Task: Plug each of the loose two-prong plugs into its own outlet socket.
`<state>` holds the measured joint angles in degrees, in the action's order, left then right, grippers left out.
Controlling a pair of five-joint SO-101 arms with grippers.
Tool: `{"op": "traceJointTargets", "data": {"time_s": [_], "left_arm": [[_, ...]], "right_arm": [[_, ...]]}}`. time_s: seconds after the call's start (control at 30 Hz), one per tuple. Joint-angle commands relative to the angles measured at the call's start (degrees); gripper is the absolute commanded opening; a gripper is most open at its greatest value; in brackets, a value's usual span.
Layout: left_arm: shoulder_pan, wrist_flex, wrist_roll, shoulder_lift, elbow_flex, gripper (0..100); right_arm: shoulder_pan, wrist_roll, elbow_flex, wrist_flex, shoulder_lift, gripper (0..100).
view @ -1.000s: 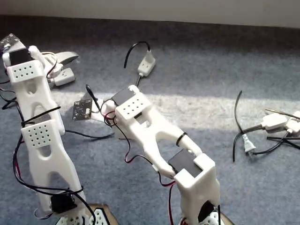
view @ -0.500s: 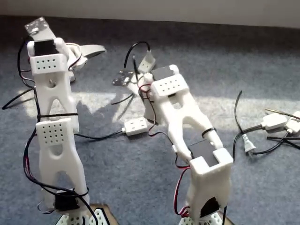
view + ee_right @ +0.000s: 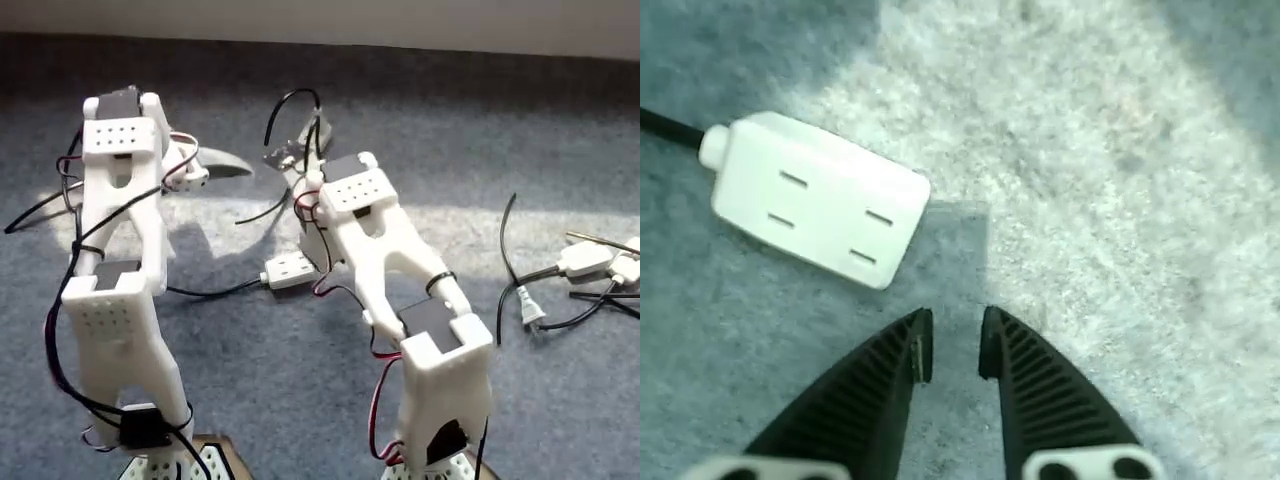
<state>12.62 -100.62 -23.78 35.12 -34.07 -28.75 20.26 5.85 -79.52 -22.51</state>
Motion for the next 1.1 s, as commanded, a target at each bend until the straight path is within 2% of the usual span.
{"op": "traceJointTargets", "data": {"time_s": [0.0,0.13,0.23,0.33,0.47,0.67,1.07], "left_arm": [[-1.01,-0.35,0.53,-3.82,6.55,59],[-1.01,-0.44,1.23,-3.91,11.03,59],[-1.1,-0.44,4.57,-3.82,14.29,59],[-1.89,-0.26,5.01,-3.38,15.87,59],[-4.79,-0.35,5.63,-3.65,17.19,59],[-8.92,-0.44,12.57,-3.47,17.8,59],[-9.19,-0.26,15.21,-3.38,20.44,59]], "right_arm": [[-2.51,-0.88,0.13,-0.13,-0.31,8.1],[-4.35,-0.88,0.13,-1.19,-1.63,8.1],[-5.58,-0.97,0.13,-1.1,-2.24,8.1],[-6.29,-4.57,0.31,0.04,-3.03,8.0],[-5.58,-7.91,0.22,4.18,-4.44,8.0],[-3.91,-8.09,0.75,7.6,-7.78,8.0],[-0.22,-7.74,4.26,13.58,-8.4,8.0]]}}
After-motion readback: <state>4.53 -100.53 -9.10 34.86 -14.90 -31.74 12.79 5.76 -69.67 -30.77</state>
